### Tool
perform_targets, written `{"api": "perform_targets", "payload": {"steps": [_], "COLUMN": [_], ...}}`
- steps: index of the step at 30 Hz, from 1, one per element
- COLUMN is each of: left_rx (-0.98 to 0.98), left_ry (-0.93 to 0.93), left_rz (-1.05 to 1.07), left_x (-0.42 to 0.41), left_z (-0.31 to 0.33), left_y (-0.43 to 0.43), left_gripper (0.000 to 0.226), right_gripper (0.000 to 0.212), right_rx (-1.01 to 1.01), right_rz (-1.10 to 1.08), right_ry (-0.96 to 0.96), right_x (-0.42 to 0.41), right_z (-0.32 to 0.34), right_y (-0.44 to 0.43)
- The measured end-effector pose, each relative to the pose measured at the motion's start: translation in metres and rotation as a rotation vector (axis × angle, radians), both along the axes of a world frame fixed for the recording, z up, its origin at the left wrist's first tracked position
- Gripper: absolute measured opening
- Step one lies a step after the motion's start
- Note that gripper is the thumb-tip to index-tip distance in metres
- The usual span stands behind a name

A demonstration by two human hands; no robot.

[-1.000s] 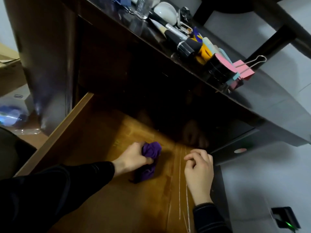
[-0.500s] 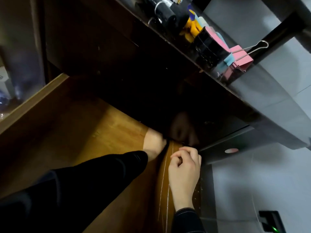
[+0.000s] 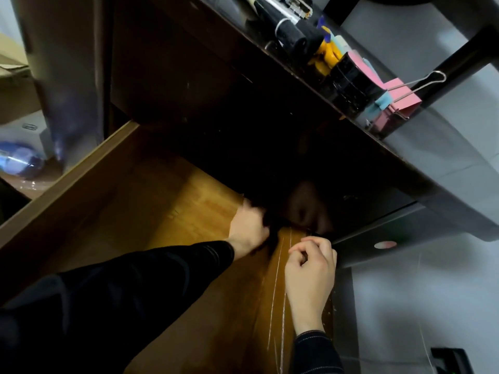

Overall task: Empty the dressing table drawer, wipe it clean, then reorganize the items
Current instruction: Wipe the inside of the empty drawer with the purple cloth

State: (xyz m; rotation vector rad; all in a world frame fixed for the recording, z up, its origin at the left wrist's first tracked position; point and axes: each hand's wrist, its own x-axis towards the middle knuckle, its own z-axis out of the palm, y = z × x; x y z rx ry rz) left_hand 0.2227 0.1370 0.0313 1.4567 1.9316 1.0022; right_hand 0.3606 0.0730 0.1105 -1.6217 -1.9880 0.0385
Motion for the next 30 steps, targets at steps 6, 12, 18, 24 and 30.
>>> {"api": "perform_targets", "payload": {"steps": [6,12,18,24,30], "left_rx": [0.147,0.123,0.139,0.118,0.139], "left_ry": [-0.259,0.272,-0.491,-0.374,-0.772], "left_rz": [-0.217,-0.31,0.006,-0.224,-0.015], "left_x": [0.022,0.003,0.03,0.006,0.023], "left_z": [0.007,-0.004,0.026,0.004,0.021], "left_y": [-0.009,-0.007,0.001,-0.006,-0.002], "left_gripper": [0.03,0.038,0.012,0.015,0.02], "right_gripper": [0.022,0.023,0.021,0.023,0.021], "right_rx": [-0.007,-0.002,-0.02,-0.002,-0.002], "right_rz": [-0.012,-0.007,-0.009,-0.007,-0.018], "right_ry": [0.011,0.028,0.024,0.022,0.064], "right_x": [0.002,0.002,0.002,0.002,0.002], "right_z": [0.0,0.0,0.0,0.0,-0.002], "right_y": [0.002,0.001,0.002,0.001,0.001]}}
